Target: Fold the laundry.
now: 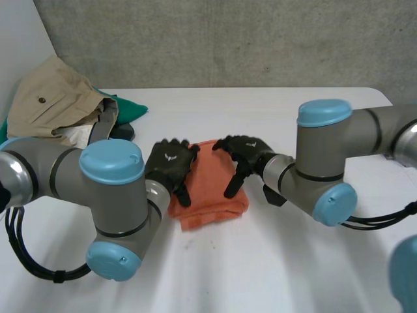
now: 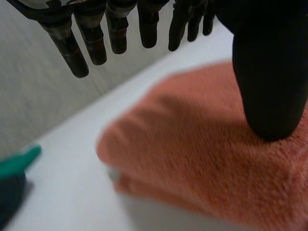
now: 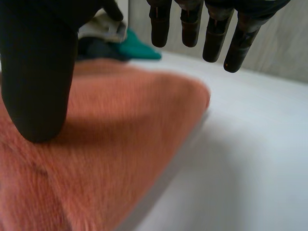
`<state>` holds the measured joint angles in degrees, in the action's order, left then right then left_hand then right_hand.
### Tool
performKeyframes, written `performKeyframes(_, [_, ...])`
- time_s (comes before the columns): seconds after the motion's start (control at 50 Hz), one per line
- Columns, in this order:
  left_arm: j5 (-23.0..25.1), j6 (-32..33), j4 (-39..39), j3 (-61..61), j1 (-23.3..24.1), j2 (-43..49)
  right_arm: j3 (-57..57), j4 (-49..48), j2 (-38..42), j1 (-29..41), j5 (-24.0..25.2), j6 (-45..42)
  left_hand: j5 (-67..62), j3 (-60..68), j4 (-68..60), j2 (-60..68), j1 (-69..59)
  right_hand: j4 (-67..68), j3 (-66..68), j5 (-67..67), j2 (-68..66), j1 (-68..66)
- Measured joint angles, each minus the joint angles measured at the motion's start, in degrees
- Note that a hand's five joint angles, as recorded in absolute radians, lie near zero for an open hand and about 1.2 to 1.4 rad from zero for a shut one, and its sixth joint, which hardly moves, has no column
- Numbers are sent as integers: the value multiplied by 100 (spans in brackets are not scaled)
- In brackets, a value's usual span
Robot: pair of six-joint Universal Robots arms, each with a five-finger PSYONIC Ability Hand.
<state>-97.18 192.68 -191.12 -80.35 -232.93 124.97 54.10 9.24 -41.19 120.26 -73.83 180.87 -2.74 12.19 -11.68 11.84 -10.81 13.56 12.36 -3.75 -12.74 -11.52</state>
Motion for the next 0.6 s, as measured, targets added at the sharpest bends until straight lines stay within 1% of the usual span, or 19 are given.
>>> performKeyframes(0.04, [-4,-8,271,55,-53,133,-291,213,308,23,-18,-185,0,0,-1,0,0,0,0,0,0,0])
performKeyframes(0.08, [-3,-5,359,74,-81,175,-379,268,402,32,-42,-276,0,0,-1,0,0,0,0,0,0,0])
performKeyframes(0.1, [1,5,491,103,-142,223,-504,344,529,44,-115,-474,0,0,0,0,0,0,0,0,0,0])
performKeyframes(0.16, [22,21,634,153,-237,240,-597,393,609,58,-275,-802,0,0,0,0,0,0,0,0,0,0])
performKeyframes(0.22, [33,25,667,177,-262,235,-603,396,607,60,-309,-863,0,0,0,0,0,0,0,0,0,0])
performKeyframes(0.24, [94,36,737,290,-310,182,-572,384,487,68,-453,-1110,0,0,0,0,0,0,0,0,0,0])
performKeyframes(0.26, [118,38,747,327,-316,155,-535,369,400,72,-494,-1175,0,0,-1,0,0,0,0,0,0,0])
performKeyframes(0.38, [533,33,756,575,-368,-492,154,-97,-535,83,-575,-1307,0,0,0,0,0,0,0,21,0,0])
performKeyframes(0.4, [750,28,758,613,-402,-762,508,-378,-862,86,-581,-1326,0,0,0,0,0,0,0,24,0,0])
performKeyframes(0.42, [822,27,759,620,-413,-840,623,-471,-956,88,-583,-1331,0,0,0,0,0,0,0,24,0,0])
performKeyframes(0.44, [1079,22,775,630,-452,-1075,890,-683,-1154,93,-584,-1342,0,0,0,0,0,0,0,24,0,0])
performKeyframes(0.48, [1443,16,819,626,-505,-1343,1429,-1112,-1502,116,-585,-1380,0,0,0,0,0,0,0,24,0,0])
performKeyframes(0.5, [1443,16,819,626,-505,-1343,1429,-1112,-1502,116,-585,-1380,0,0,0,0,0,0,0,24,0,0])
performKeyframes(0.52, [1883,7,914,606,-572,-1584,1945,-1513,-1744,171,-582,-1469,0,0,0,0,-2,0,0,24,0,0])
performKeyframes(0.54, [2188,2,999,587,-624,-1719,2252,-1751,-1859,218,-579,-1544,0,0,0,0,-2,0,0,24,0,0])
performKeyframes(0.56, [2320,0,1040,578,-647,-1772,2397,-1865,-1908,244,-578,-1585,0,0,0,0,-2,0,0,24,0,0])
performKeyframes(0.58, [2658,-5,1163,558,-713,-1886,2704,-2100,-1978,328,-578,-1714,0,0,0,0,-2,0,0,24,0,0])
performKeyframes(0.6, [2840,-7,1240,546,-749,-1936,2840,-2206,-1992,380,-577,-1790,0,0,0,0,-2,0,0,24,0,0])
